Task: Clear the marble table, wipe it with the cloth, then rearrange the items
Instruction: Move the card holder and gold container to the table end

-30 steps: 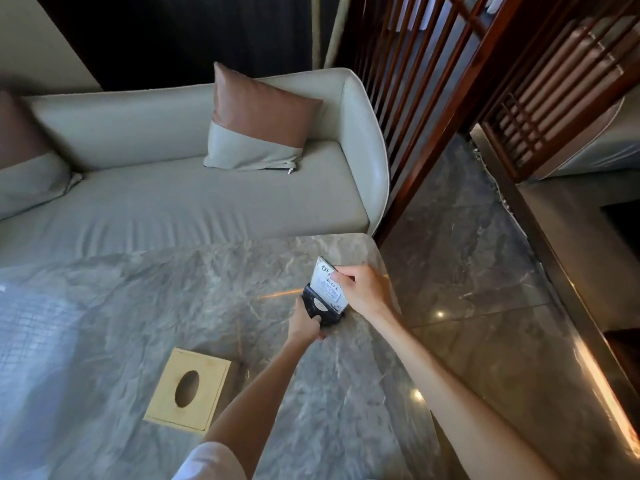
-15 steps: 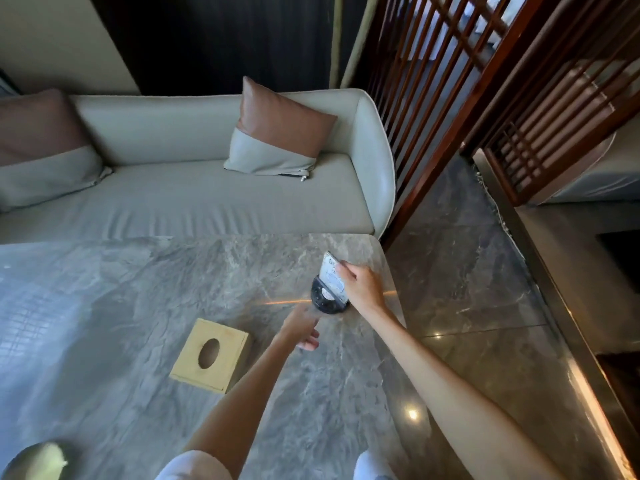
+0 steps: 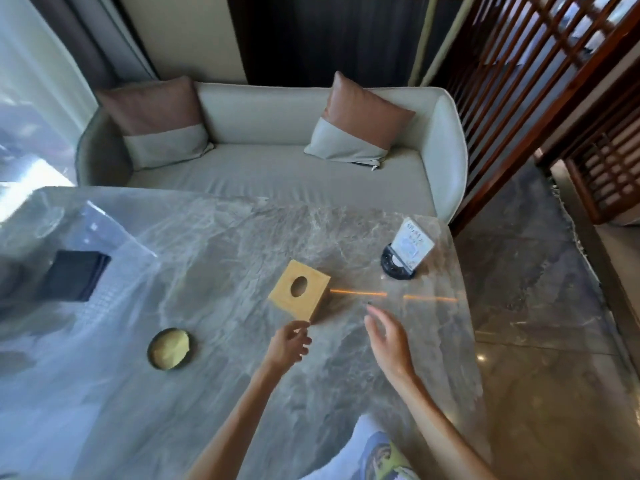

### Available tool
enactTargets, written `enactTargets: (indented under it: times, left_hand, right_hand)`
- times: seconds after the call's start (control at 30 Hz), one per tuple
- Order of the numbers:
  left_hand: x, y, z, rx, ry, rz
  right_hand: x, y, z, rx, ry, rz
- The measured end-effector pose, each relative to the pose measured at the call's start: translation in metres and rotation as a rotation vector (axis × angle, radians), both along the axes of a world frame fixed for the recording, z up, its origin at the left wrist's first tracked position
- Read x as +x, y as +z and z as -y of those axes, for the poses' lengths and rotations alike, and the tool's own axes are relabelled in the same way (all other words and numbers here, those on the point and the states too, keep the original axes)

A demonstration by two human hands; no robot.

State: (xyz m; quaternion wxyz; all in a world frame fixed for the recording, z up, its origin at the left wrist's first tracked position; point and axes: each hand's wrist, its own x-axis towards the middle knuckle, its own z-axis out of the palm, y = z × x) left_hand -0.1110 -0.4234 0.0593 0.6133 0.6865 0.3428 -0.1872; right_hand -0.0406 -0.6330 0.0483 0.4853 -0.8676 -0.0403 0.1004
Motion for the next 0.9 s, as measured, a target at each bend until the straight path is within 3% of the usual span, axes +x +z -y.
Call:
enactTargets:
  times: [0.27,0.57,0.9]
  left_hand:
    - [-0.113,0.014,-0.062,-0.052,0.044,-0.032]
    - [-0.186,0.025,-0.153,-0.018,0.164,-0.033]
    - [-0.194,0.032,-0.169,0.037,0.235,-0.029]
  right_hand:
    - [-0.122,-0.006,-0.1,0.152,0.127,-0.353]
    - [-0.179,0.003,-0.164,0.215,0.127,-0.391]
    - [-0.146,-0.005,-0.142,0.145,0.199,-0.421]
